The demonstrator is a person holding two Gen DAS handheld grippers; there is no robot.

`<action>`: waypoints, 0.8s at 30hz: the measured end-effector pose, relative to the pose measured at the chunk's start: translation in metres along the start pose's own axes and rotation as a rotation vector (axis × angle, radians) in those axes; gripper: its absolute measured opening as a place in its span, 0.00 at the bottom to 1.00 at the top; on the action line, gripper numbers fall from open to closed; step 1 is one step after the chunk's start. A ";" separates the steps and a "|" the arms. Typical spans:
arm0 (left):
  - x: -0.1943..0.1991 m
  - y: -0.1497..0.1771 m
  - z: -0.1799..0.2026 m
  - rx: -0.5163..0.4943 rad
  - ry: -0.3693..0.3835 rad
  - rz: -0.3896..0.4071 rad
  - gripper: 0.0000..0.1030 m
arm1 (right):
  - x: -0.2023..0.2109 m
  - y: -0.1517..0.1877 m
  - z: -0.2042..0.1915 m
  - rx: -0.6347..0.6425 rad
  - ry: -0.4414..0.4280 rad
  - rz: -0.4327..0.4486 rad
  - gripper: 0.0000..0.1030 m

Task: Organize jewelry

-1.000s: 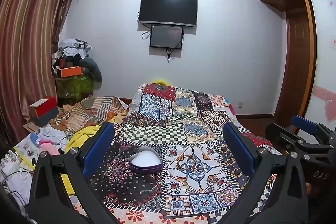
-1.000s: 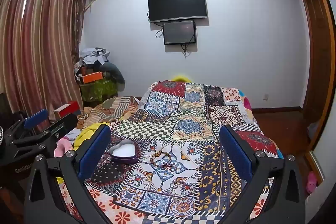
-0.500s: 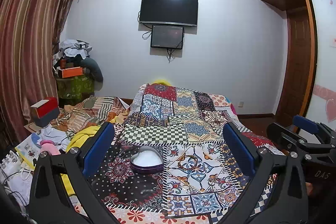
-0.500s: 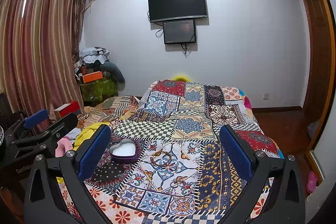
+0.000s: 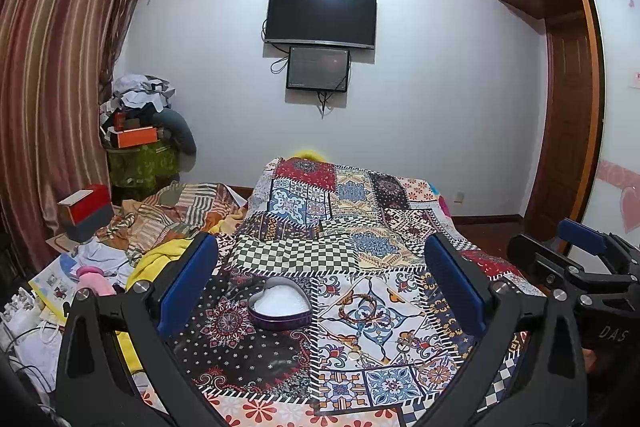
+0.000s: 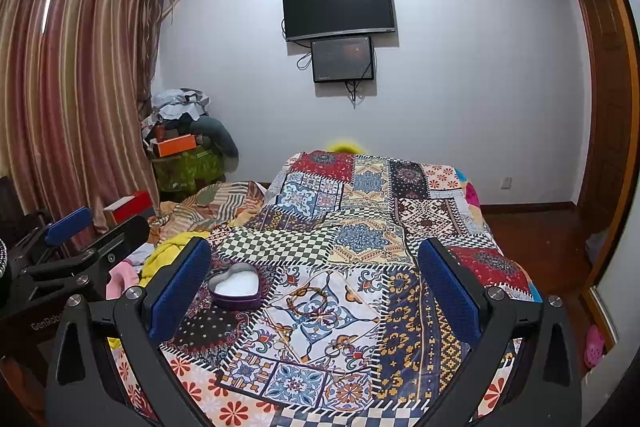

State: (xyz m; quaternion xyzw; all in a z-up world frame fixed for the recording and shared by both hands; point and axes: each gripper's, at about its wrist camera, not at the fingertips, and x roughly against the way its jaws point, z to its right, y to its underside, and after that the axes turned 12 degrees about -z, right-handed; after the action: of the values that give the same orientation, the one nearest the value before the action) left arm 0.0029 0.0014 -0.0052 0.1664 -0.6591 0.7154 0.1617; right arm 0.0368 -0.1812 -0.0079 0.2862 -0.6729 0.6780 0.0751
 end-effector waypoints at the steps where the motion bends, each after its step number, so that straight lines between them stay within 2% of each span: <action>1: 0.000 0.000 0.000 0.000 0.000 0.000 1.00 | -0.001 0.000 0.000 0.000 -0.001 -0.001 1.00; 24: -0.001 0.000 -0.001 0.003 0.002 -0.005 1.00 | -0.006 0.007 -0.002 0.001 0.001 -0.010 1.00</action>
State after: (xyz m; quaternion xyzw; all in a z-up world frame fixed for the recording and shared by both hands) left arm 0.0037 0.0020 -0.0054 0.1676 -0.6574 0.7162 0.1638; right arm 0.0382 -0.1783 -0.0169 0.2895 -0.6710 0.6781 0.0786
